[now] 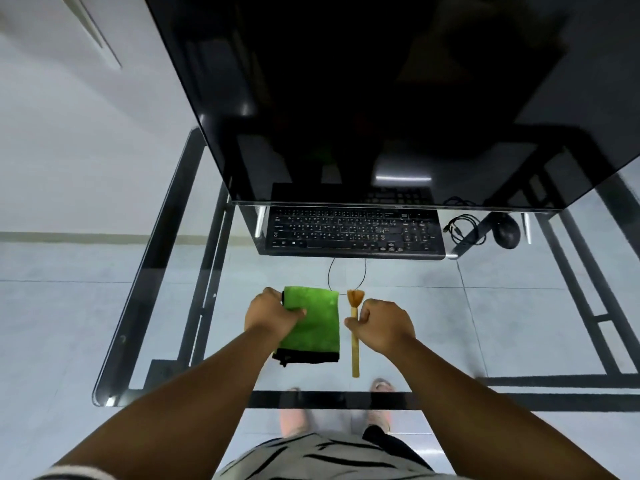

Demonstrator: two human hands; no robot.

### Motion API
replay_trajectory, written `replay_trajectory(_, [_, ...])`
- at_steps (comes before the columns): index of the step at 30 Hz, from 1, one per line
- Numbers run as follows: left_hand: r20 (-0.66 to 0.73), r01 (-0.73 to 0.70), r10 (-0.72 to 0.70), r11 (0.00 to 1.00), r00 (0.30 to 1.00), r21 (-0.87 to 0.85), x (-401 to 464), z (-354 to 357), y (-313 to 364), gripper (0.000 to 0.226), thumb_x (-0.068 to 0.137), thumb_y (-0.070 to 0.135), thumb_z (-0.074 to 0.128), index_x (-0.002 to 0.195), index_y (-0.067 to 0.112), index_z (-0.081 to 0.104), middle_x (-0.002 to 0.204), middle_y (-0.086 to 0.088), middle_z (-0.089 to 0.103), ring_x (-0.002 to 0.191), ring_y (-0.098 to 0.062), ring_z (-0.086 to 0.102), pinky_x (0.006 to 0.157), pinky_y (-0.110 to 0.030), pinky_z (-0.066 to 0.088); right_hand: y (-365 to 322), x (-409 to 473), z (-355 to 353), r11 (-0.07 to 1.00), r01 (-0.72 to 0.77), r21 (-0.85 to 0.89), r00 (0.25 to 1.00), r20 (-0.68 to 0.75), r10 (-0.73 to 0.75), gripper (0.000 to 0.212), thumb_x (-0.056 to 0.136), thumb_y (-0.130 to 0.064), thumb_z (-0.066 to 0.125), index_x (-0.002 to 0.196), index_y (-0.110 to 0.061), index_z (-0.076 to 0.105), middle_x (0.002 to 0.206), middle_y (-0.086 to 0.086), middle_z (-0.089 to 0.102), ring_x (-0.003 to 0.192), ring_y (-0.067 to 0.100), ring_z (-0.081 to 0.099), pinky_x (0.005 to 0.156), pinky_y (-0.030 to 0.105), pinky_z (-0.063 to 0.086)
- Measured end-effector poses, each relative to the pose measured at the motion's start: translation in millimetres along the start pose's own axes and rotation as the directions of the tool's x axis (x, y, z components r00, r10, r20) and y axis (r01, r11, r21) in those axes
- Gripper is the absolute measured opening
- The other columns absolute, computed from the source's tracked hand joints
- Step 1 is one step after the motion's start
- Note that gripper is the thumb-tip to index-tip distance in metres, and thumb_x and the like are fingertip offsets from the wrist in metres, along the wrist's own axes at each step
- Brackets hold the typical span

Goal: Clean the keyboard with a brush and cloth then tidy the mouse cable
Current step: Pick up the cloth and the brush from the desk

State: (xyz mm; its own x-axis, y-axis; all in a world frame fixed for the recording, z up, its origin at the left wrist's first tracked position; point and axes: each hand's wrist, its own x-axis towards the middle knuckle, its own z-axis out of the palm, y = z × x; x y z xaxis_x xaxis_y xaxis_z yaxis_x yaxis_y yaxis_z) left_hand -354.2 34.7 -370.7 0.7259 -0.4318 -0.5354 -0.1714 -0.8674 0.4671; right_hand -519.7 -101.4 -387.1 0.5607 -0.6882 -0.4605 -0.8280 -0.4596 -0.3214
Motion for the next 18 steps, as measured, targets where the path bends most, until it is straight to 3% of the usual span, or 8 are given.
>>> replay_trajectory(3, [0.04,0.023,-0.022,1.0,0.999,-0.018,0,-3,2,0.036,0.077,0.033,0.075,0.067,0.021,0.043,0.071,0.006,0.049,0.075,-0.018,0.052,0.063,-0.027,0.042,-4,-4,1,0.997,-0.039,0.06,0.999,0.023,0.037,0.026,0.081,-0.048,0.058,0.075,-0.023,0.06,0.077,-0.008,0.066,0.079,0.016,0.062,0.074,0.033,0.054])
replay_trajectory(6, [0.003,-0.063,0.063,0.996,0.998,0.059,2,1,2,0.028,0.078,0.027,0.07,0.067,0.016,0.047,0.068,0.003,0.051,0.06,-0.011,0.046,0.049,-0.025,0.036,-4,-7,1,0.982,-0.082,0.168,0.997,0.017,0.08,0.025,0.082,-0.043,0.06,0.069,-0.023,0.056,0.072,-0.006,0.065,0.073,0.016,0.062,0.065,0.03,0.05])
replay_trajectory(8, [-0.02,-0.096,0.096,0.995,0.995,0.018,2,5,2,0.019,0.079,0.022,0.066,0.075,0.013,0.05,0.07,0.005,0.05,0.064,-0.012,0.048,0.047,-0.023,0.032,-2,-9,1,0.967,-0.099,0.237,0.995,0.0,0.102,0.025,0.084,-0.042,0.059,0.069,-0.023,0.054,0.071,-0.006,0.063,0.07,0.016,0.061,0.061,0.028,0.046])
replay_trajectory(11, [0.006,-0.089,0.091,0.981,0.996,-0.17,1,7,7,0.011,0.085,0.017,0.058,0.086,0.016,0.047,0.078,0.004,0.05,0.074,-0.016,0.049,0.053,-0.025,0.034,1,-8,1,0.936,-0.098,0.339,0.992,-0.037,0.118,0.024,0.088,-0.041,0.055,0.076,-0.02,0.053,0.074,-0.004,0.064,0.072,0.018,0.062,0.062,0.03,0.049])
replay_trajectory(14, [0.082,-0.087,0.119,0.943,0.989,-0.322,-2,7,15,0.018,0.089,0.016,0.057,0.083,0.02,0.041,0.078,0.002,0.047,0.071,-0.015,0.047,0.06,-0.029,0.037,5,-4,-8,0.906,-0.055,0.419,0.993,-0.075,0.095,0.024,0.094,-0.039,0.051,0.085,-0.016,0.053,0.076,0.001,0.066,0.072,0.021,0.065,0.069,0.037,0.055])
replay_trajectory(18, [0.092,-0.102,0.16,0.886,0.983,-0.452,-5,-2,32,0.017,0.09,0.02,0.062,0.089,0.019,0.045,0.083,-0.003,0.055,0.083,-0.022,0.057,0.08,-0.041,0.048,6,5,-31,0.835,0.029,0.549,0.99,-0.133,0.053,0.015,0.093,-0.03,0.052,0.083,-0.022,0.045,0.075,0.006,0.067,0.065,0.027,0.068,0.066,0.044,0.058])
